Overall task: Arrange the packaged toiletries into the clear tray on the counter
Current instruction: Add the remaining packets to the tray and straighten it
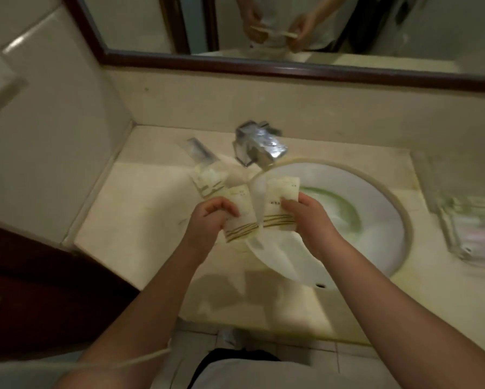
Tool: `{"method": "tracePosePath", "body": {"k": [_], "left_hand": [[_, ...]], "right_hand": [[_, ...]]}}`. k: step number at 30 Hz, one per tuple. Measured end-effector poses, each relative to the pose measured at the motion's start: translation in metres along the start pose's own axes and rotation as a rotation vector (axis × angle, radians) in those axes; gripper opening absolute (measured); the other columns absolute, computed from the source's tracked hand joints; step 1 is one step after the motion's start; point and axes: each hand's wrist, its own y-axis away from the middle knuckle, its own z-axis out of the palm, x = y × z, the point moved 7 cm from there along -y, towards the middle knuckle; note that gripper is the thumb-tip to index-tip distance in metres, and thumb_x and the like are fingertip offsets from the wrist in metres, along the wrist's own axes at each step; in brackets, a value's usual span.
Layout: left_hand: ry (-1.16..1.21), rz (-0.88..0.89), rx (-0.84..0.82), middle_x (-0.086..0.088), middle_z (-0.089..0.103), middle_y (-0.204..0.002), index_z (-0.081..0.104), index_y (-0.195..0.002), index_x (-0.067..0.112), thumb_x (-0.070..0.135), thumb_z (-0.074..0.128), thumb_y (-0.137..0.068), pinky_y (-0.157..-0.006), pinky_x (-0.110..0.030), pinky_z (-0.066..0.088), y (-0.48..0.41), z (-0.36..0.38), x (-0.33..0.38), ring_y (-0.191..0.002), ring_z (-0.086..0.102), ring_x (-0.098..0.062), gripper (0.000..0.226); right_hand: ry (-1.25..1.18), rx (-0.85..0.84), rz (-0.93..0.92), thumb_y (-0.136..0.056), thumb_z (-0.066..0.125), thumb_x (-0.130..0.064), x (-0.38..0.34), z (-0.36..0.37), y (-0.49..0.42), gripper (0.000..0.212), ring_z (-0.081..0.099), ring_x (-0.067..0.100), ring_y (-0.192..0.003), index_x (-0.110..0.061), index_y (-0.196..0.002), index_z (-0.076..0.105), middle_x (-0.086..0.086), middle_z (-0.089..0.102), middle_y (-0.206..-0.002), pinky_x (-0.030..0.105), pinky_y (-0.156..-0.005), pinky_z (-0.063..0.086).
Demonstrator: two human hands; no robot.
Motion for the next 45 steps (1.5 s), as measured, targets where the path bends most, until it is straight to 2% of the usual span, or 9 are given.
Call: {"method": "tracePosePath", "body": {"k": [4, 8, 12, 20, 24, 28, 32, 39, 45], "left_hand": [[-0.177, 0.058, -0.12, -0.002, 0.053, -0.074, 0.051, -0.079, 0.024, -0.009, 0.046, -0.08, -0.051, -0.023, 0.044, 0.025, 0.083, 0.01, -0.061, 0.048, -0.013, 0.033], [-0.259, 0.055, -0.26, -0.015, 0.069, -0.094, 0.038, -0.113, 0.031, -0.008, 0.056, -0.08, -0.064, -0.046, 0.059, 0.06, 0.177, 0.011, -0.079, 0.069, -0.032, 0.054], [-0.176, 0.004, -0.274, -0.005, 0.073, -0.098, 0.029, -0.124, 0.025, 0.002, 0.066, -0.085, -0.066, -0.027, 0.058, 0.085, 0.253, 0.012, -0.083, 0.072, -0.011, 0.058], [-0.262, 0.035, -0.253, 0.002, 0.069, -0.089, 0.068, -0.095, 0.021, 0.009, 0.064, -0.087, -0.068, -0.024, 0.052, 0.081, 0.347, 0.015, -0.074, 0.064, -0.004, 0.016], [-0.284, 0.0, -0.252, -0.009, 0.069, -0.094, 0.068, -0.09, 0.023, 0.013, 0.074, -0.08, -0.076, -0.039, 0.054, 0.052, 0.388, 0.008, -0.082, 0.066, -0.022, 0.015], [-0.299, -0.017, -0.286, -0.005, 0.065, -0.083, 0.068, -0.085, 0.018, 0.013, 0.073, -0.081, -0.076, -0.036, 0.05, 0.021, 0.447, 0.003, -0.076, 0.061, -0.019, 0.009], [-0.373, -0.004, -0.324, -0.004, 0.069, -0.095, 0.072, -0.099, 0.014, 0.016, 0.067, -0.087, -0.086, -0.035, 0.051, -0.001, 0.489, -0.003, -0.09, 0.064, -0.021, 0.013], [-0.554, 0.05, -0.306, 0.005, 0.053, -0.073, 0.058, -0.095, 0.019, 0.016, 0.066, -0.086, -0.053, -0.023, 0.036, -0.026, 0.541, -0.002, -0.061, 0.049, -0.013, 0.013], [-0.621, 0.01, -0.149, 0.003, 0.052, -0.061, 0.053, -0.091, 0.015, 0.023, 0.073, -0.08, -0.055, -0.032, 0.04, -0.037, 0.56, -0.006, -0.053, 0.048, -0.014, 0.024]], "right_hand": [[-0.088, 0.03, -0.014, -0.085, 0.056, -0.01, 0.014, -0.08, 0.042, 0.024, 0.067, 0.034, -0.097, -0.013, -0.105, 0.069, 0.016, 0.07, -0.107, 0.051, -0.087, 0.053], [-0.121, 0.11, -0.033, -0.085, 0.061, -0.001, 0.033, -0.172, 0.089, 0.027, 0.068, 0.031, -0.1, -0.018, -0.105, 0.064, 0.011, 0.071, -0.106, 0.048, -0.086, 0.057], [-0.1, 0.187, -0.052, -0.082, 0.067, -0.001, 0.046, -0.251, 0.125, 0.045, 0.067, 0.031, -0.099, -0.016, -0.123, 0.054, 0.013, 0.067, -0.109, 0.044, -0.076, 0.058], [-0.244, 0.401, 0.024, -0.089, 0.058, -0.013, 0.067, -0.366, 0.147, 0.026, 0.07, 0.027, -0.088, -0.018, -0.115, 0.062, 0.009, 0.07, -0.105, 0.032, -0.065, 0.055], [-0.298, 0.485, 0.083, -0.092, 0.057, -0.02, 0.081, -0.408, 0.139, 0.023, 0.068, 0.023, -0.09, -0.019, -0.113, 0.064, 0.005, 0.071, -0.103, 0.032, -0.066, 0.052], [-0.298, 0.589, 0.132, -0.09, 0.058, -0.016, 0.089, -0.464, 0.137, 0.017, 0.055, 0.015, -0.071, -0.015, -0.104, 0.068, 0.004, 0.063, -0.085, 0.029, -0.059, 0.041], [-0.347, 0.63, 0.135, -0.089, 0.058, -0.009, 0.092, -0.507, 0.132, 0.015, 0.05, 0.01, -0.058, -0.014, -0.101, 0.066, 0.004, 0.059, -0.077, 0.025, -0.048, 0.037], [-0.337, 0.634, 0.199, -0.09, 0.051, -0.009, 0.094, -0.545, 0.104, 0.021, 0.069, 0.016, -0.069, -0.013, -0.107, 0.063, 0.01, 0.073, -0.098, 0.03, -0.056, 0.052], [-0.339, 0.592, 0.241, -0.093, 0.048, -0.011, 0.088, -0.57, 0.072, 0.018, 0.071, 0.019, -0.067, -0.008, -0.104, 0.063, 0.015, 0.073, -0.093, 0.03, -0.053, 0.054]]}}
